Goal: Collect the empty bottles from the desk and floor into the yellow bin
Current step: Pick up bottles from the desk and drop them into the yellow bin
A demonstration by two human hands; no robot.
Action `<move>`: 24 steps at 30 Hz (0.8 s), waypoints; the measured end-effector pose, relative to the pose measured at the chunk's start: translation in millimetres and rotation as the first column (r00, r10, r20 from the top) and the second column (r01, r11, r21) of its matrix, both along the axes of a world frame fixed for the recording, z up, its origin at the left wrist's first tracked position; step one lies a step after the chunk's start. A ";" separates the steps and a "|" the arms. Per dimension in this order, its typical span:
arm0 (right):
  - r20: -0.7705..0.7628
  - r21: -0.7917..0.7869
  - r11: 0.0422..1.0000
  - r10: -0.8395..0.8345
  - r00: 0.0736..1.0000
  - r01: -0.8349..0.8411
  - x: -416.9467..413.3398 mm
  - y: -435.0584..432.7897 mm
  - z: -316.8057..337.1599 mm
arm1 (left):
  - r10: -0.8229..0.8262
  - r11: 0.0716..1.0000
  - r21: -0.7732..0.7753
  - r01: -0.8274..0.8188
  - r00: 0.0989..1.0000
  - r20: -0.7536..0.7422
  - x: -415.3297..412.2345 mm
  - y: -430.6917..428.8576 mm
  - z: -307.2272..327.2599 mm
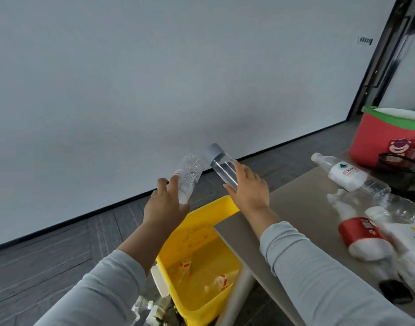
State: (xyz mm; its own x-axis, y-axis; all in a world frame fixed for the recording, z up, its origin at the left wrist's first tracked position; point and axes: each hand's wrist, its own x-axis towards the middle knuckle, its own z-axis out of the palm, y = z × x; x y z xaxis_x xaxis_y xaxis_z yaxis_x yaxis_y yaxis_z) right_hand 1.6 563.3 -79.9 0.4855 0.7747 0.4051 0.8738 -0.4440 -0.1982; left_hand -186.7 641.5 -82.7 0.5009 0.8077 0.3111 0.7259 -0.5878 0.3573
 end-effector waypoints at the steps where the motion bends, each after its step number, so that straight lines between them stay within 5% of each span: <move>1: -0.008 -0.031 0.999 -0.024 1.000 0.023 3.0 5.2 -2.5 | -0.002 1.000 0.008 0.002 1.000 -0.005 1.4 4.0 -2.7; 16: -0.122 -0.101 0.993 -0.073 0.990 0.061 15.3 18.6 -16.3 | -0.100 0.994 -0.071 0.086 0.968 -0.228 64.6 39.3 -23.9; 24: -0.132 -0.052 0.997 -0.058 0.990 0.051 9.0 5.6 -7.4 | -0.128 0.990 0.024 0.140 0.955 -0.269 56.6 18.4 -15.4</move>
State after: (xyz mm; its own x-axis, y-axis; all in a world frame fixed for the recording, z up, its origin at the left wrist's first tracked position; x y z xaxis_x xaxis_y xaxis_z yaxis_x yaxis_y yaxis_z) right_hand 10.6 568.9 -87.4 0.5749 0.7626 0.2966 0.8151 -0.5021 -0.2890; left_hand -130.1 659.9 -98.1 0.6728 0.7164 0.1847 0.7047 -0.6966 0.1348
